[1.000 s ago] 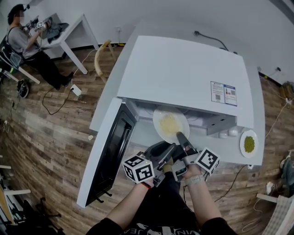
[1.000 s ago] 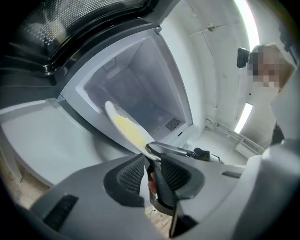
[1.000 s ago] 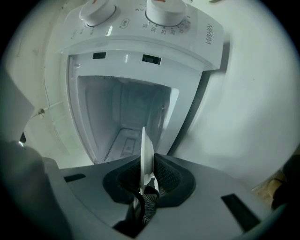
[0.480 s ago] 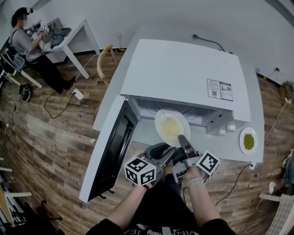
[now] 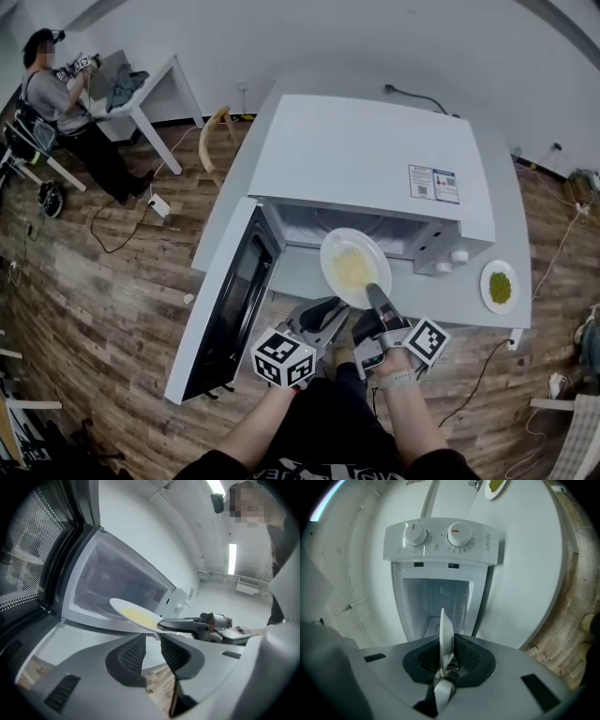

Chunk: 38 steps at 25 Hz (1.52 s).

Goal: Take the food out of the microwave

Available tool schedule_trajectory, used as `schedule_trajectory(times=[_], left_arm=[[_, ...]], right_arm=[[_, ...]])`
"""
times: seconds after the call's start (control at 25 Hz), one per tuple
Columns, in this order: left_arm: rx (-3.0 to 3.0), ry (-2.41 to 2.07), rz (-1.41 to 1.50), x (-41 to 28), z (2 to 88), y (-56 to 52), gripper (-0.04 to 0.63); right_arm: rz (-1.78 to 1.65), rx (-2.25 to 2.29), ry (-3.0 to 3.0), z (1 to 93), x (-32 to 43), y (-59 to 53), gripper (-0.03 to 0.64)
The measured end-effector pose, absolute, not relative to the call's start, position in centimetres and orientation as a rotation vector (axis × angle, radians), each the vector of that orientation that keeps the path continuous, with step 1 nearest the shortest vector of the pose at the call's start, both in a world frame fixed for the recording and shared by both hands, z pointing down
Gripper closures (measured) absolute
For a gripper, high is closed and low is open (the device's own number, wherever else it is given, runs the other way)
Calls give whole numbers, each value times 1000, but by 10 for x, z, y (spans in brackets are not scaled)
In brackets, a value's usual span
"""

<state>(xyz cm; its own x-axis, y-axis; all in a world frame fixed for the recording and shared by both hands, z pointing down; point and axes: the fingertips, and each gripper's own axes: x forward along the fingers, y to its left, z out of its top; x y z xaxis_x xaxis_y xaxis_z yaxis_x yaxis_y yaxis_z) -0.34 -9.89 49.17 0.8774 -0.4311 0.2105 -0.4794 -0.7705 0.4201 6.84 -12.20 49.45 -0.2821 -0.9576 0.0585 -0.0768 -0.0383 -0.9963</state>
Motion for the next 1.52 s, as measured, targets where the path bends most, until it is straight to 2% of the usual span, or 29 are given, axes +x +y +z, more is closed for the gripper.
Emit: schedule_trajectory(times=[0.92,1.52], left_arm=[[2611,-798,140,-36,484,-78,532],[2559,-904,114,-40,469,-3,534]], right_arm=[[-1479,-1093,1460,492,58,-70,555],[-1533,-1050,1515,479,58,1,555]])
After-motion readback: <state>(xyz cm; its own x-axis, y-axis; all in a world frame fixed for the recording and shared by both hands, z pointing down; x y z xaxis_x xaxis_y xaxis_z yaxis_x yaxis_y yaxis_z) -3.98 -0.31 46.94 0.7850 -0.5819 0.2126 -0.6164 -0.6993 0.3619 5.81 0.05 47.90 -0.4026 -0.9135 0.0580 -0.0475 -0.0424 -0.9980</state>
